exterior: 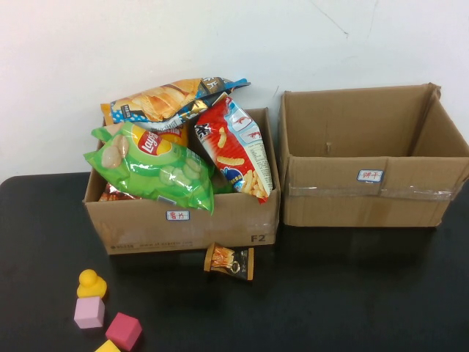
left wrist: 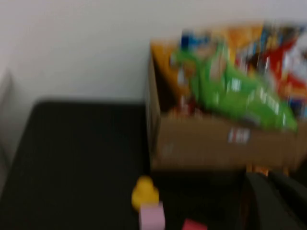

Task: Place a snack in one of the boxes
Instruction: Pick up the biscuit

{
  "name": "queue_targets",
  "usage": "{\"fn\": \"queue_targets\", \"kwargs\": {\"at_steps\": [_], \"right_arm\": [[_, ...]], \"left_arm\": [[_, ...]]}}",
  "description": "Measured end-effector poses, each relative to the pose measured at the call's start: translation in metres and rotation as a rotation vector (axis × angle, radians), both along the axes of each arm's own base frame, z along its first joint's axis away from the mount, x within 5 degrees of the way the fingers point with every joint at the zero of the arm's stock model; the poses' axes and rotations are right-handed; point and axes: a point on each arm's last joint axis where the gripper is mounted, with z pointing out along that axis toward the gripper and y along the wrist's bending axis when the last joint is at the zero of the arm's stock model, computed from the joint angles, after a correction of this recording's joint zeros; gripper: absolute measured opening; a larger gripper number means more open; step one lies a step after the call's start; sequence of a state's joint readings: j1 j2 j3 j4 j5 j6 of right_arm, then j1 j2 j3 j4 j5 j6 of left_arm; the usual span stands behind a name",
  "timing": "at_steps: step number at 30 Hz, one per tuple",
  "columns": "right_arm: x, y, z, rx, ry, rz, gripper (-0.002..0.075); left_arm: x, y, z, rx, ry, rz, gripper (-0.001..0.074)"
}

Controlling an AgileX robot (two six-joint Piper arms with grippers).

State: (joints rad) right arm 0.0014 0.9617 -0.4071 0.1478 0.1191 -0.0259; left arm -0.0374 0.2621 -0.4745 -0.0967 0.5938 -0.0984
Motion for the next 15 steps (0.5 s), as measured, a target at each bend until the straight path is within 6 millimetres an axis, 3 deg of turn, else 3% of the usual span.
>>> {"fn": "queue_targets", "kwargs": {"at_steps": [6, 15], "right_arm": [[0.01, 0.007, -0.008, -0.01, 0.062, 0.045, -0.0001], [0.006, 0.046, -0.001, -0.147, 0.085, 0.374, -0.0001]], "left_arm": [[0.022, -0.007, -0.012, -0.012, 0.283, -0.065, -0.0001], [0.077, -0.028, -0.037, -0.054, 0.479, -0.291, -0.0001]]}}
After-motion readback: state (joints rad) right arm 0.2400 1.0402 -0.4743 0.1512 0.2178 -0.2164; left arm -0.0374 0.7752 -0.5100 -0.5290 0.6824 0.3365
